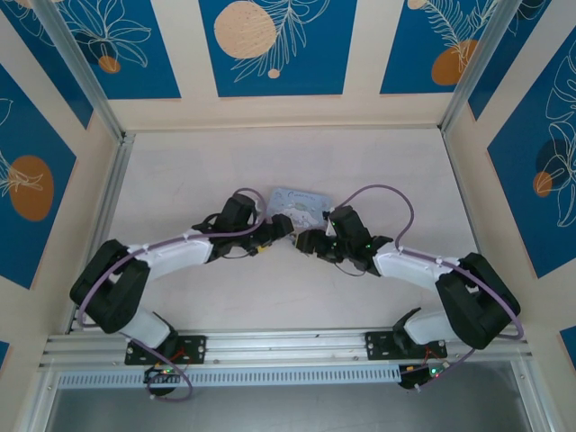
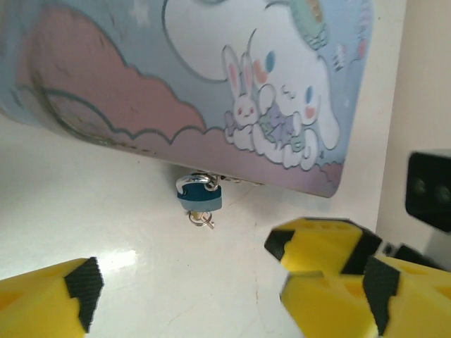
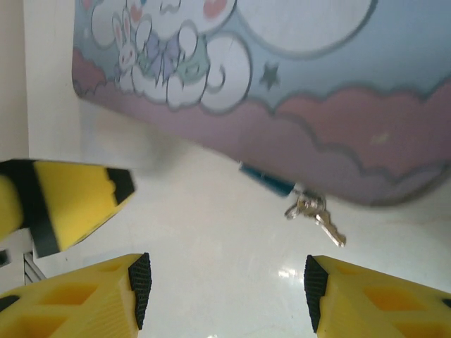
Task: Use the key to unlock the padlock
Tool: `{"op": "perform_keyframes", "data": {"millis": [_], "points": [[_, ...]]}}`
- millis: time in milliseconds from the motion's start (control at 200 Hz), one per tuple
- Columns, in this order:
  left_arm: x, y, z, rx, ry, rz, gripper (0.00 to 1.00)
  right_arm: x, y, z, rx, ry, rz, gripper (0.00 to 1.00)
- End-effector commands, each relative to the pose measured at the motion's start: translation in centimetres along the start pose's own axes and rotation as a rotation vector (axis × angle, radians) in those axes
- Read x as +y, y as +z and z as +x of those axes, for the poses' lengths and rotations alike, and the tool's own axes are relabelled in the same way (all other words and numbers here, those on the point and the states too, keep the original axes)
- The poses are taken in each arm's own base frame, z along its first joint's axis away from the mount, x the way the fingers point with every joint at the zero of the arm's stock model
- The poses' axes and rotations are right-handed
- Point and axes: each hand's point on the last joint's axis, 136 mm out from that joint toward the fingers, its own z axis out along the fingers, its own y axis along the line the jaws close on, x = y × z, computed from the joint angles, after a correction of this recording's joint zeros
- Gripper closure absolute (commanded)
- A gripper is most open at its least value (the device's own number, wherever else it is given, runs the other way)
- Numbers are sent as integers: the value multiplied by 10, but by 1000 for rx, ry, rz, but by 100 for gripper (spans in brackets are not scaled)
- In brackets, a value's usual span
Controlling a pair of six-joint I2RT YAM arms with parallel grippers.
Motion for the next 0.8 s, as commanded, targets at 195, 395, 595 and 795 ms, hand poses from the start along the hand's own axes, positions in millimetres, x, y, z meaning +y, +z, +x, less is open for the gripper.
{"op": "perform_keyframes", "data": {"millis": [195,395,595,795], "points": [[12,-25,-28,-65,27,-84,1,16,10,-65,-67,-13,-27,41],[14,-26,-36,-65,18,-70,1,15,12,-49,-29,-92,-56,46],[12,-28,-45,-70,20,-62,1,-4,21,-24,9,-163,-18,48],[11,-29,-51,-76,15,-55,1,-7,37,-21,42,-233,20,52]]}}
